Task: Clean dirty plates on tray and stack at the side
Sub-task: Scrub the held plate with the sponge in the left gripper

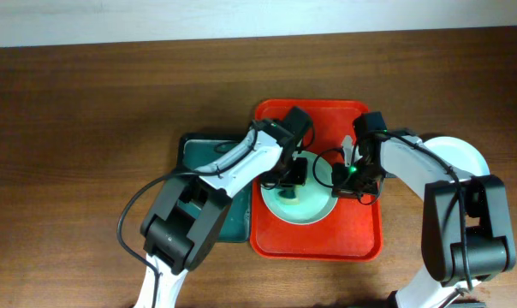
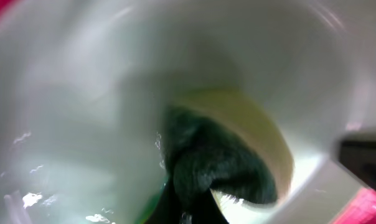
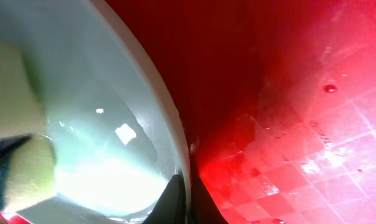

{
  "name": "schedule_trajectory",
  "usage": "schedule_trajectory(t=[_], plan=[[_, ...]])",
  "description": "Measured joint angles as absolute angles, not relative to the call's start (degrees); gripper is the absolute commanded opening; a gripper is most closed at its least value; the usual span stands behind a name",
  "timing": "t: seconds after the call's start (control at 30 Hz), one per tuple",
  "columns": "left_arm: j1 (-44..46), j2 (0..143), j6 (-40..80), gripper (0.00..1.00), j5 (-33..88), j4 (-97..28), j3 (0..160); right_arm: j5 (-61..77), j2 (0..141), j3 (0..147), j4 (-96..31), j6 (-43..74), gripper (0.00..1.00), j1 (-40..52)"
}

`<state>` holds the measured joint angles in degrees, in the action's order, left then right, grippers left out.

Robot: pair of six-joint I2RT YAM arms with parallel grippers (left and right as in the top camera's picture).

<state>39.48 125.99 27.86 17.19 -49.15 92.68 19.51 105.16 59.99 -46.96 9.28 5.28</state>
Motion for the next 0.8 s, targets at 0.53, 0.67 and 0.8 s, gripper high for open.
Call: schedule_trajectory(t=[0.53, 0.67, 0.8], plan=[[43.0, 126.5, 27.6, 0.00, 8.3, -57.1, 94.7, 20.4, 105.3, 60.0, -46.8, 9.6, 0.04, 5.7], [43.0, 126.2, 28.4, 0.00, -1.6, -57.2, 94.9, 20.7, 105.3, 60.0, -46.8, 10.2, 0.04, 5.7], [42.2, 127.1, 28.8, 0.00, -9.8, -60.6, 96.9, 20.7, 105.3, 60.0, -46.8, 10.3, 0.04, 5.7]])
